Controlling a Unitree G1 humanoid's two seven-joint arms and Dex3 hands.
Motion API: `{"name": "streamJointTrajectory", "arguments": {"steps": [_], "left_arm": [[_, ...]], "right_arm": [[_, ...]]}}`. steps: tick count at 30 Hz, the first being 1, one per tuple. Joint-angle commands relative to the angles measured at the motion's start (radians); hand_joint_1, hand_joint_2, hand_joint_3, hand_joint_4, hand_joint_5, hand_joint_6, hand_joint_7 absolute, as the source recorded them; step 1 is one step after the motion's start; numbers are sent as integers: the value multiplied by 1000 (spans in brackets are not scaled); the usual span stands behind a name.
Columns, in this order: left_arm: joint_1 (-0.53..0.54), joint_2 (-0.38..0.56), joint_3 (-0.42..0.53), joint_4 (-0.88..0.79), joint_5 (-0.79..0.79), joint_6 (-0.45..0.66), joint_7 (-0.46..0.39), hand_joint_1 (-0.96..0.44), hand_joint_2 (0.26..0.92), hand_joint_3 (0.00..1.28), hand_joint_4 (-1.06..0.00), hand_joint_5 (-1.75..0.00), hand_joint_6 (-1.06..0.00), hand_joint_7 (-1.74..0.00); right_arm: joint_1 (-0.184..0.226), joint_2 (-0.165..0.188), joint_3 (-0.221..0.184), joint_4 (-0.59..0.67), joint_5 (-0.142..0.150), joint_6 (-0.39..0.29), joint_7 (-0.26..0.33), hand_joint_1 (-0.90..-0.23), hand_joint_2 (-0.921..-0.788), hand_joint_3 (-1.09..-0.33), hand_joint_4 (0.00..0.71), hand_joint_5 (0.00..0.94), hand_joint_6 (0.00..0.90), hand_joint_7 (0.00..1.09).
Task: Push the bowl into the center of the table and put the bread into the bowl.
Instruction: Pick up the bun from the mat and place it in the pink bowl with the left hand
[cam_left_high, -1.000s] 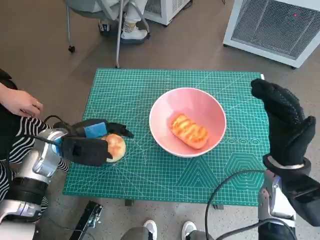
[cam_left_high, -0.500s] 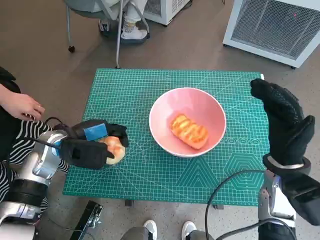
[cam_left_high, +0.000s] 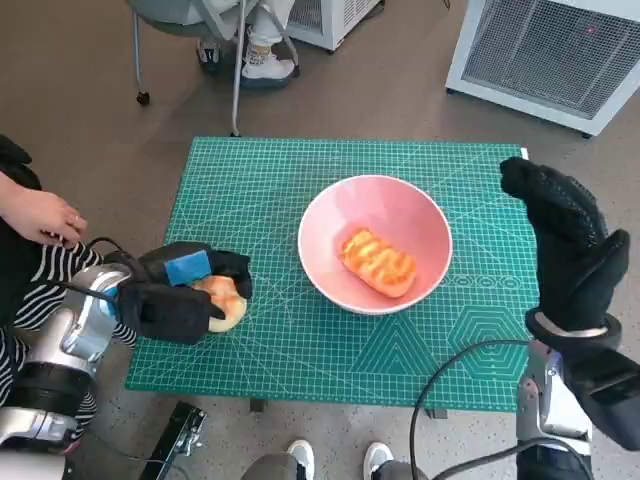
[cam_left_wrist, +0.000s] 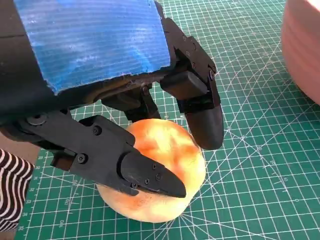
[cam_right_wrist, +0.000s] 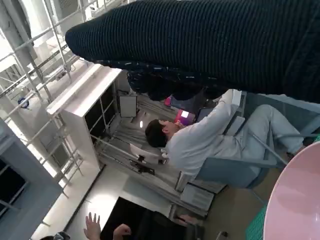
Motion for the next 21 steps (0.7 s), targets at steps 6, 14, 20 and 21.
{"name": "streamJointTrajectory", "arguments": {"steps": [6, 14, 20, 21], "left_arm": [[8, 11, 14, -25, -5, -10, 8, 1, 899, 81, -749, -1100, -618, -1183], [-5, 10, 38, -79, -24, 2, -3, 1, 895, 74, -771, -1057, -628, -1191], [-15, 8, 63, -135, -45, 7, -14, 1, 894, 67, -789, -1036, -634, -1186], [-19, 6, 67, -144, -51, 5, -14, 2, 893, 62, -797, -1028, -639, -1180]], "right_arm": [[23, 5, 4, -2, 7, 20, 3, -684, -921, -749, 132, 4, 6, 521], [25, 7, 3, -3, 2, 18, -1, -679, -921, -750, 132, 3, 5, 522], [26, 10, 3, -7, 0, 21, -5, -678, -921, -751, 132, 2, 4, 523], [26, 11, 3, -7, 0, 21, -6, -678, -921, -751, 132, 2, 4, 523]]}}
